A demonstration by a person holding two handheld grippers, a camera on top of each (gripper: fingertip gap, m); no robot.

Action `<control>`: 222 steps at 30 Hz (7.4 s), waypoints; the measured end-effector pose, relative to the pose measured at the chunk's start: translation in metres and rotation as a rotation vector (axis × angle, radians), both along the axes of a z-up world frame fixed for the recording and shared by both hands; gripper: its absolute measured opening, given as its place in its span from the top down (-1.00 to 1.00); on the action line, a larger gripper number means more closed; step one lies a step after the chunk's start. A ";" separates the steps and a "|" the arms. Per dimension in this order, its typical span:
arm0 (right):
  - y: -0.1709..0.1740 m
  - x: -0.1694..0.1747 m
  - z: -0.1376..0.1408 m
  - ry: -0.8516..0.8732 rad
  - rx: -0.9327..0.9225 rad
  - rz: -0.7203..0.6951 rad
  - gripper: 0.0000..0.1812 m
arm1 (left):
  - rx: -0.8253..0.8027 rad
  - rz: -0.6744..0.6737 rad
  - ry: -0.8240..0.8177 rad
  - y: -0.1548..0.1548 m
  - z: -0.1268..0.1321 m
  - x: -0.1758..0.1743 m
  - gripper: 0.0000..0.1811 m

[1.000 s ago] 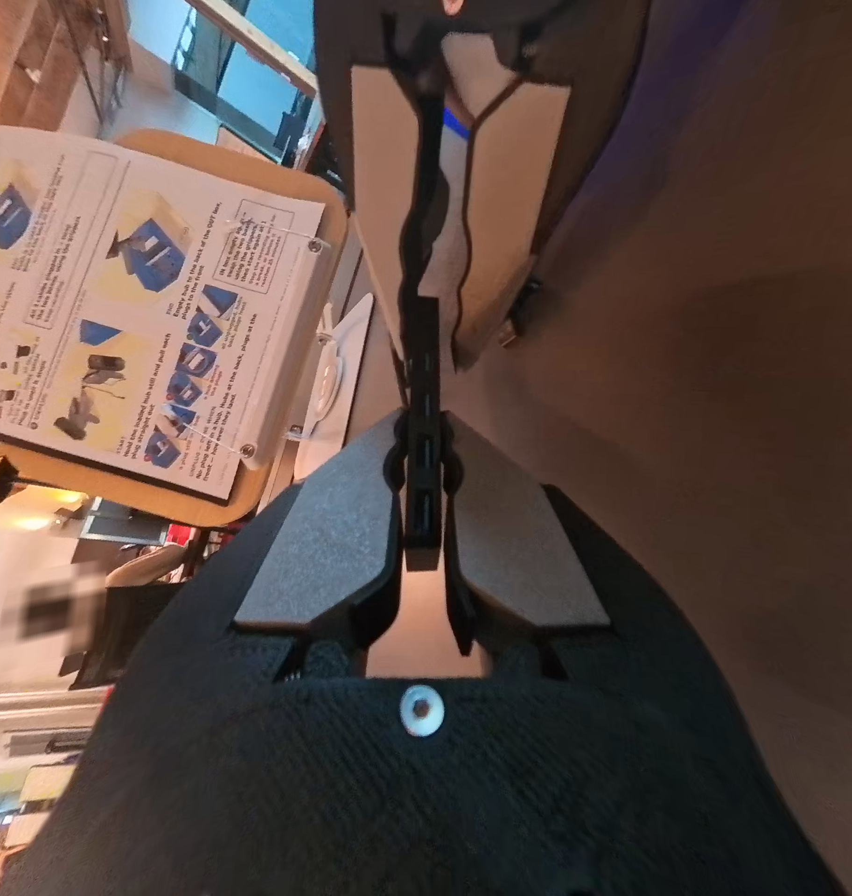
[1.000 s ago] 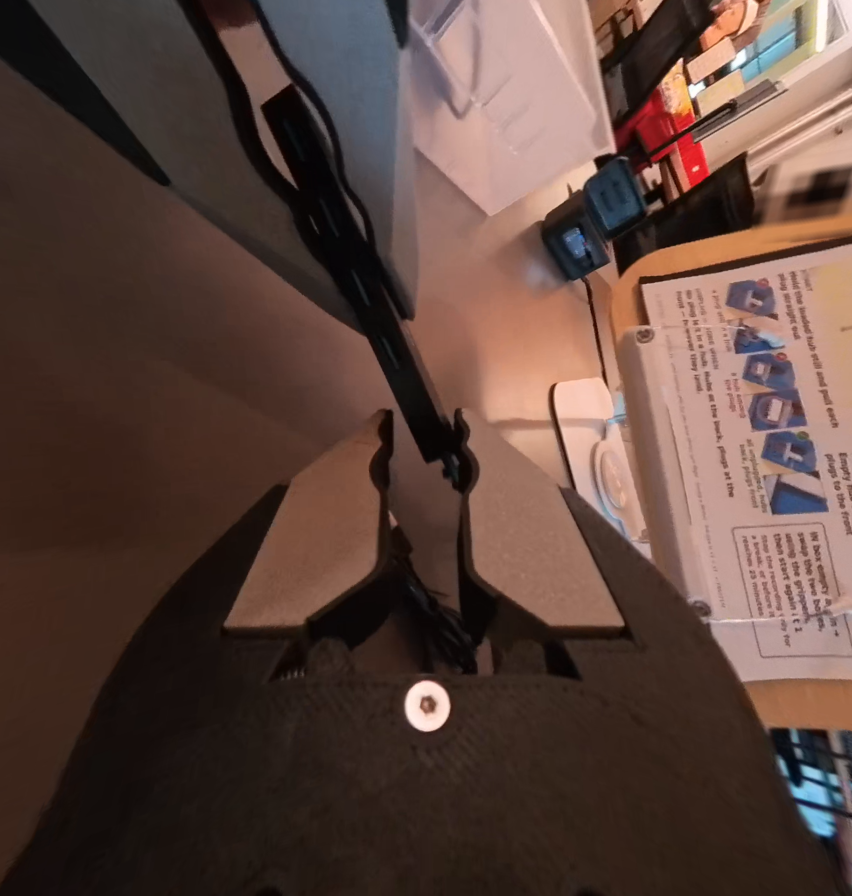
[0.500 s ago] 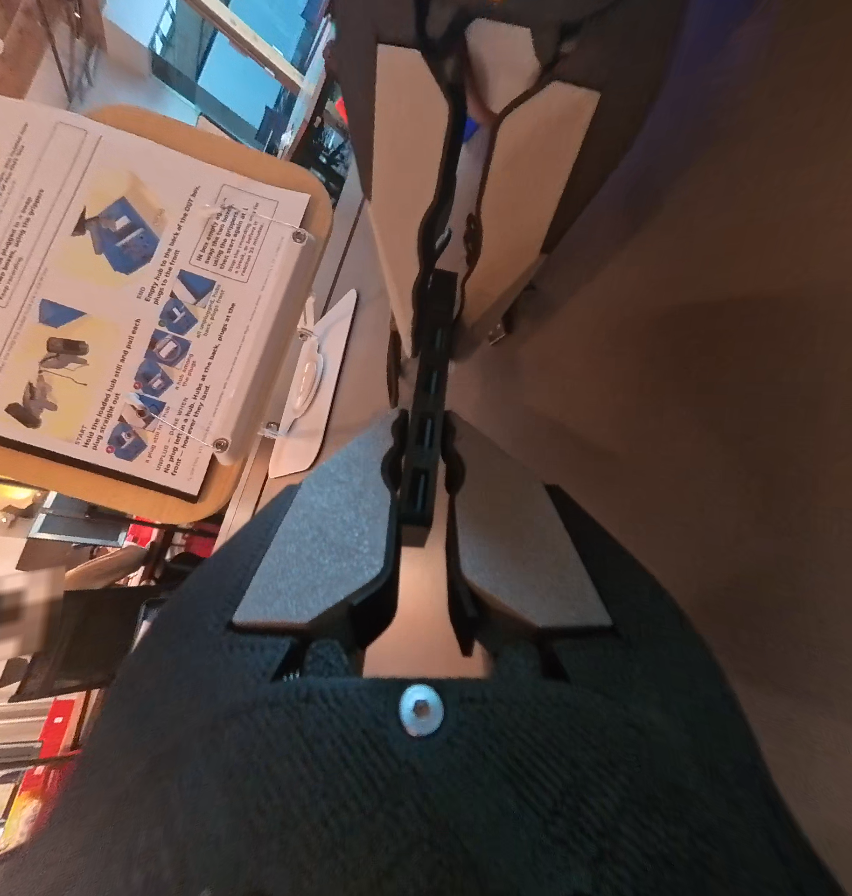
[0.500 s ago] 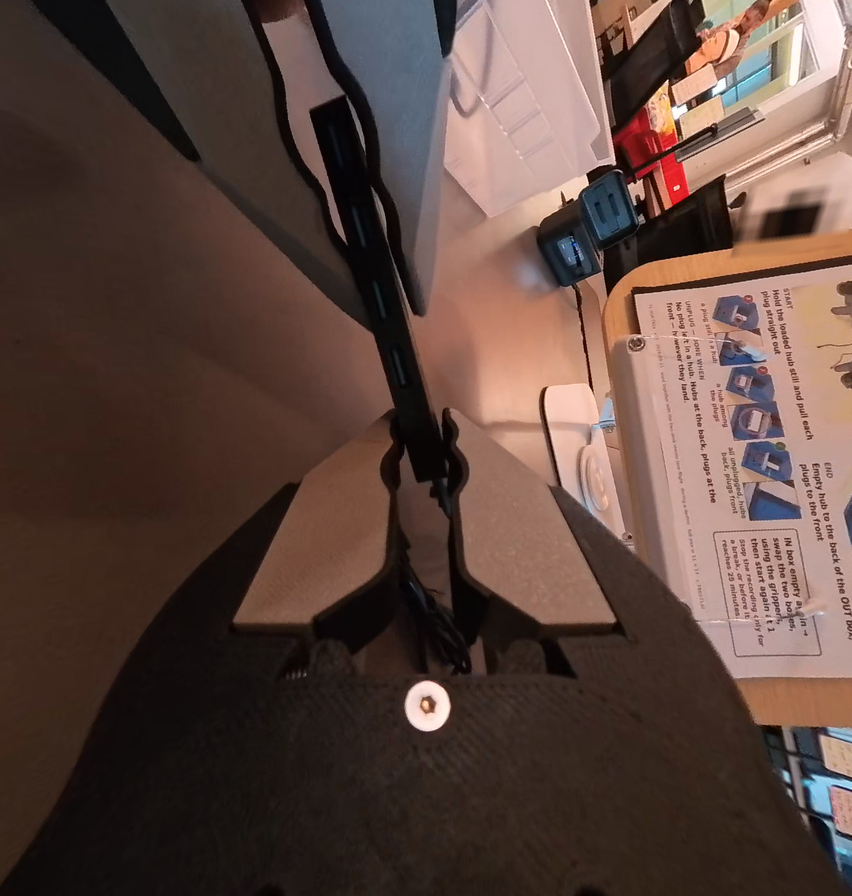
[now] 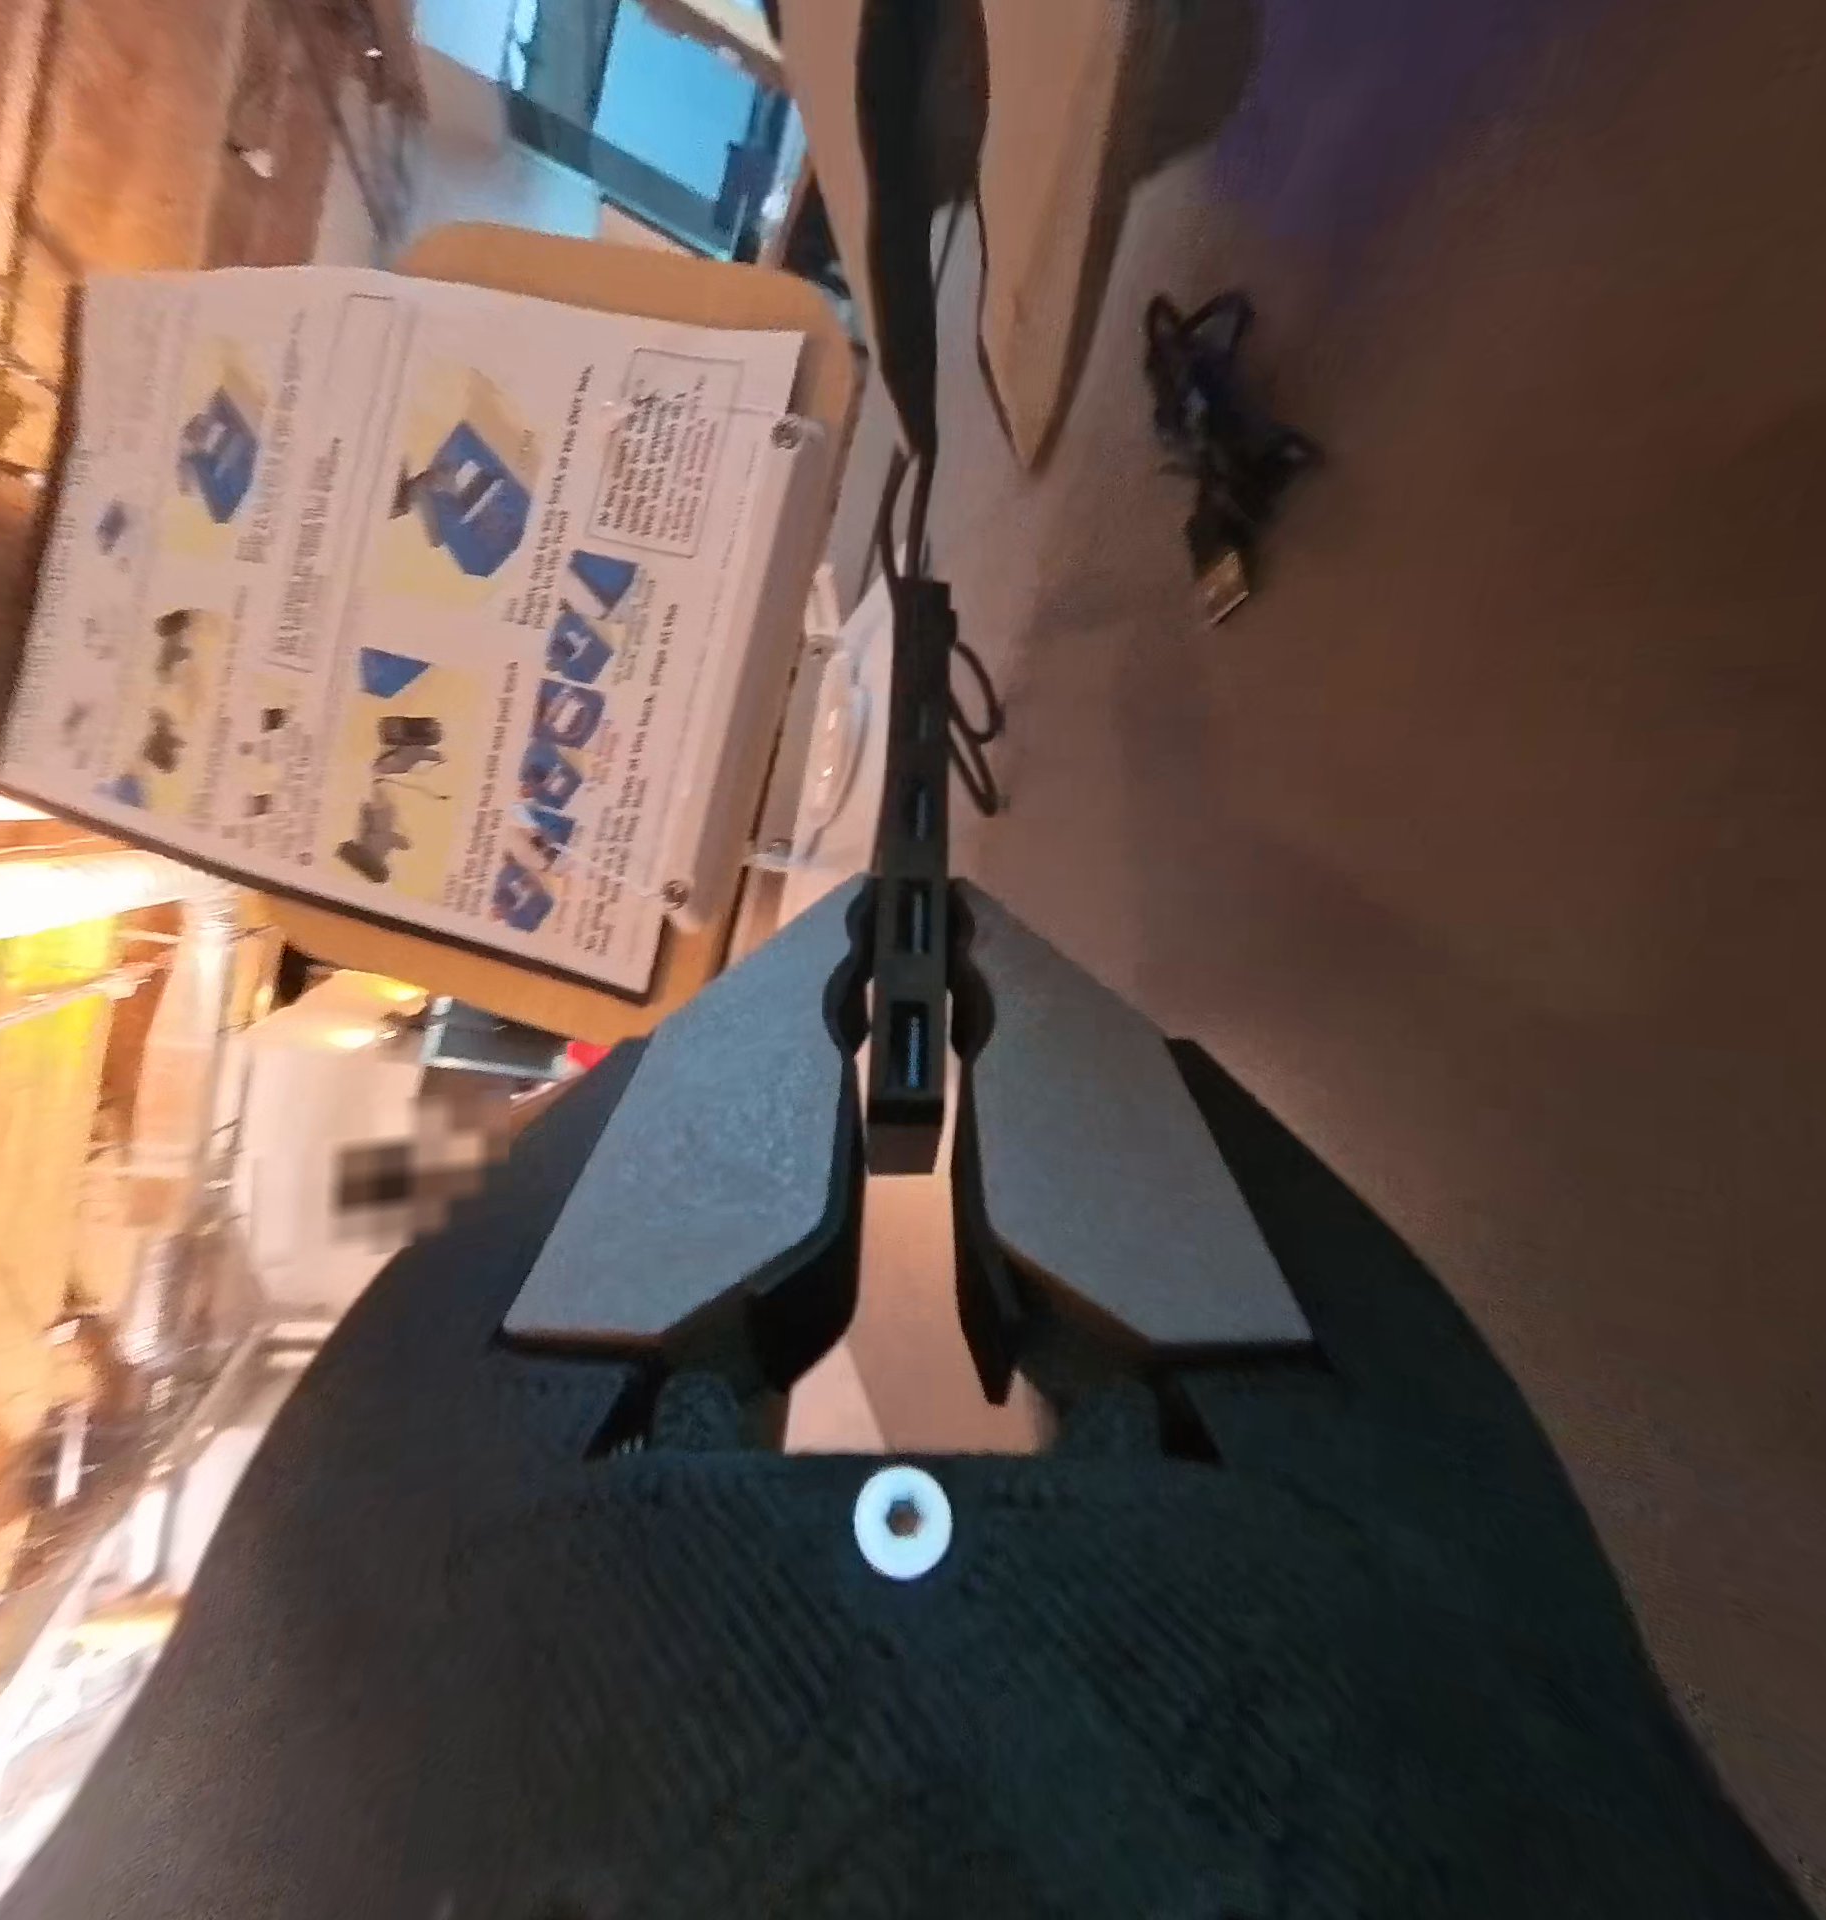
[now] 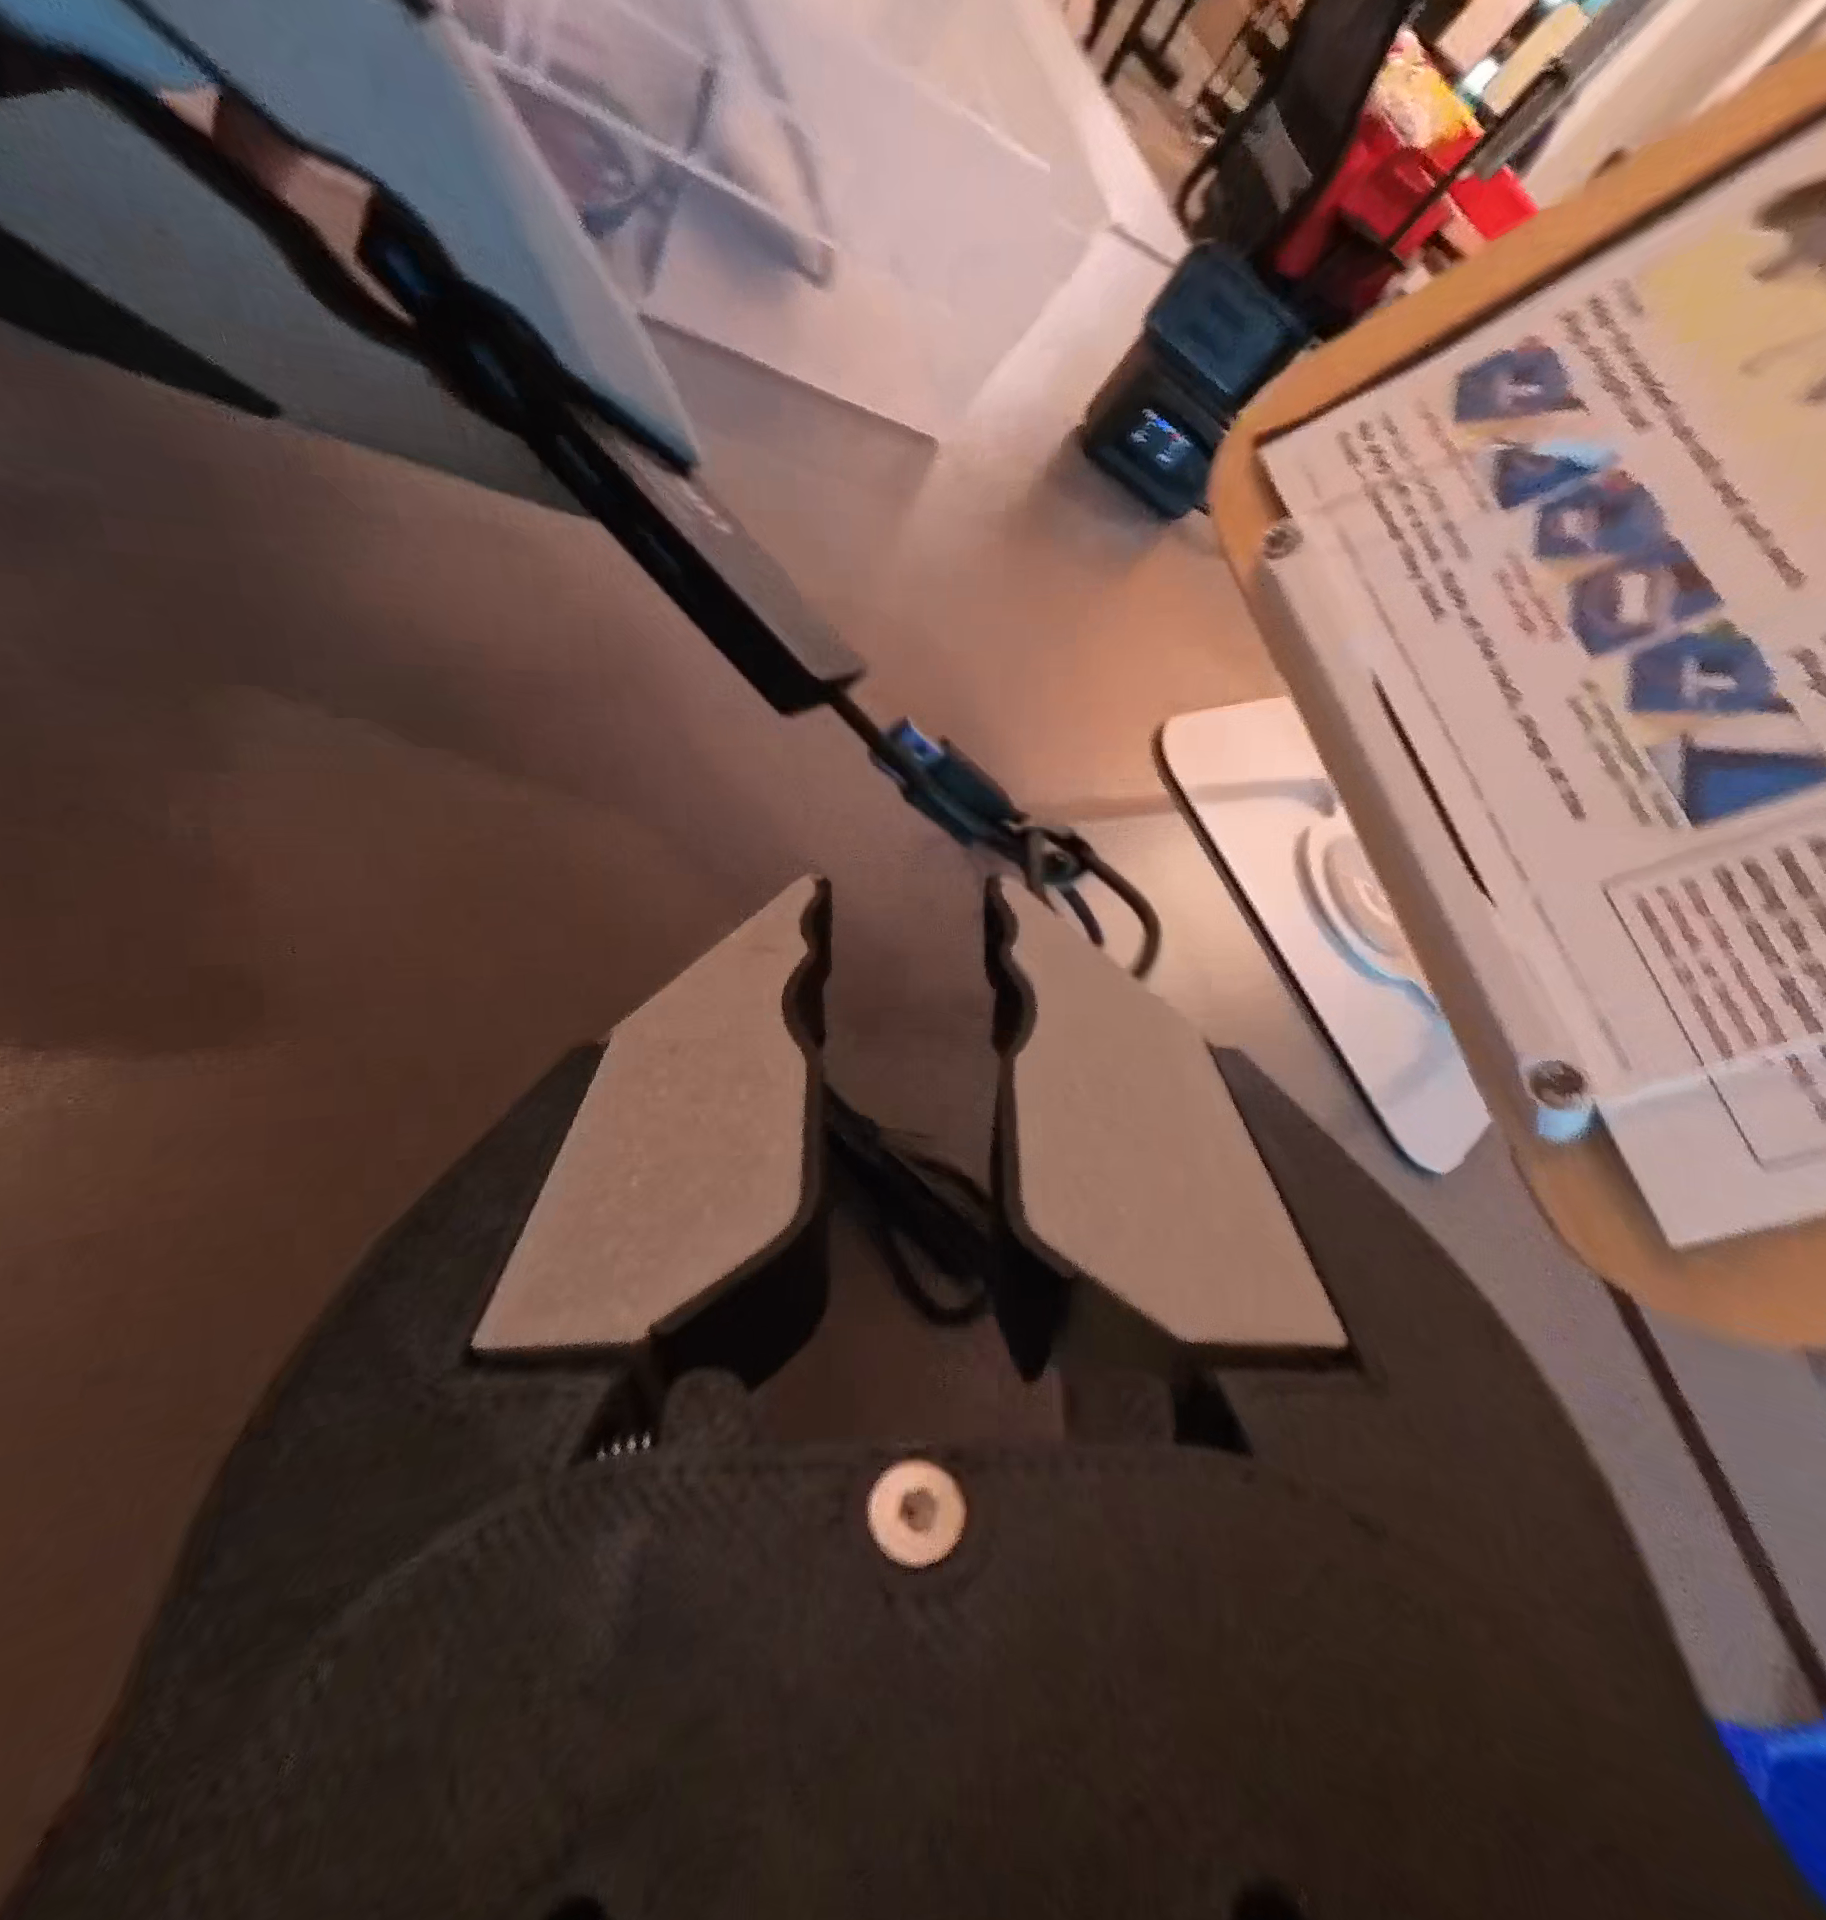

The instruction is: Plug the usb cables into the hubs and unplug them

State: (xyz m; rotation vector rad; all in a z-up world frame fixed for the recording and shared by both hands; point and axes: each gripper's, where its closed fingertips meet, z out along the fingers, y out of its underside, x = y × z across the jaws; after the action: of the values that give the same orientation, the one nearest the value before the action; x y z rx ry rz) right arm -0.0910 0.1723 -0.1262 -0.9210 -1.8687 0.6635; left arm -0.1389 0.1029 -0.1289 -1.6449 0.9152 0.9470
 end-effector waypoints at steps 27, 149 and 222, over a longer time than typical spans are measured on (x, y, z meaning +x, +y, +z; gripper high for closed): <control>0.021 0.024 -0.046 -0.280 -0.253 0.001 0.76 | -0.191 0.075 0.138 0.005 -0.043 -0.008 0.90; -0.089 -0.015 -0.030 -0.320 -0.507 0.125 0.73 | -0.138 0.159 0.193 0.009 -0.031 -0.019 0.90; -0.101 -0.001 -0.030 -0.422 -0.693 0.175 0.76 | -0.136 0.152 0.330 -0.001 -0.035 -0.005 0.92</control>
State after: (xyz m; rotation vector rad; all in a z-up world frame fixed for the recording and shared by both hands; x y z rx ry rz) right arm -0.0918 0.0710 -0.1560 -1.4287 -2.1379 1.3601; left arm -0.1437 0.1023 -0.1638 -1.7208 1.1065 1.3124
